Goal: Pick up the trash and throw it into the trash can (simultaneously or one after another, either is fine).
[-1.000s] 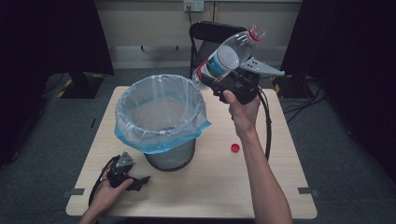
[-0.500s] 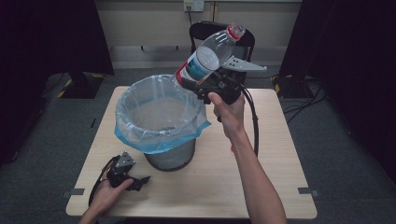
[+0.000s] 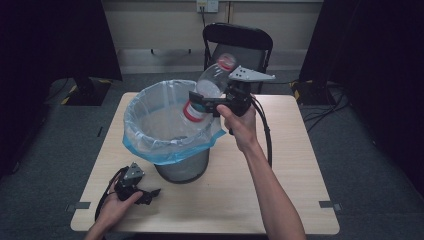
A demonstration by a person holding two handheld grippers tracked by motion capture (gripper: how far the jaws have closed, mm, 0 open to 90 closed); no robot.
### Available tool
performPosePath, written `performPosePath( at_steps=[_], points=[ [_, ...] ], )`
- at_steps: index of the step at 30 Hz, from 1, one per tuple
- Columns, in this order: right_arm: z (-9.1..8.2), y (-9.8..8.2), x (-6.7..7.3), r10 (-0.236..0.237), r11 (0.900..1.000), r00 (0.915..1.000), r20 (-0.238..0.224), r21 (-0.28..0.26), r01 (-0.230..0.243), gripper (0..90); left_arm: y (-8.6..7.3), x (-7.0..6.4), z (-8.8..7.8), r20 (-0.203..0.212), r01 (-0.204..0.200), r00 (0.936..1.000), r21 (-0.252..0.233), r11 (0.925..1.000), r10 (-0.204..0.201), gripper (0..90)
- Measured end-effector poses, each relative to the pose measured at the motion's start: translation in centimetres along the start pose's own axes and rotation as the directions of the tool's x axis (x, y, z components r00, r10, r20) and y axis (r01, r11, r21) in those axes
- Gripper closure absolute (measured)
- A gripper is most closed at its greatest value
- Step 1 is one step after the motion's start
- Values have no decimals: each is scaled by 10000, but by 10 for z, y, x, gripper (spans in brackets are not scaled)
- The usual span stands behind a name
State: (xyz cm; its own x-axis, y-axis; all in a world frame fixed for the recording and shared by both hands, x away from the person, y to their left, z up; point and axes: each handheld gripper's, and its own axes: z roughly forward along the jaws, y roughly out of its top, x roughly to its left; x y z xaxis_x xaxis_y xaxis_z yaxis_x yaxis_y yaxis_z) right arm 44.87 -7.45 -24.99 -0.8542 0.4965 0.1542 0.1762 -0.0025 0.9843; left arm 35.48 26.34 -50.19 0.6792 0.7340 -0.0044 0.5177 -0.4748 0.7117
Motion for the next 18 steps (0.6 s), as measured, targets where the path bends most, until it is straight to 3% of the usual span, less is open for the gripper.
performPosePath(
  at_steps=[9,18],
  points=[
    [3,-1,0,-76,10000,10000,8,53,76,243,0,0,0,6,-4,10000,0,10000,4,0],
    [-4,-1,-3,-102,9999,9995,308,19,102,236,0,0,0,6,-1,10000,0,10000,1,0]
  ],
)
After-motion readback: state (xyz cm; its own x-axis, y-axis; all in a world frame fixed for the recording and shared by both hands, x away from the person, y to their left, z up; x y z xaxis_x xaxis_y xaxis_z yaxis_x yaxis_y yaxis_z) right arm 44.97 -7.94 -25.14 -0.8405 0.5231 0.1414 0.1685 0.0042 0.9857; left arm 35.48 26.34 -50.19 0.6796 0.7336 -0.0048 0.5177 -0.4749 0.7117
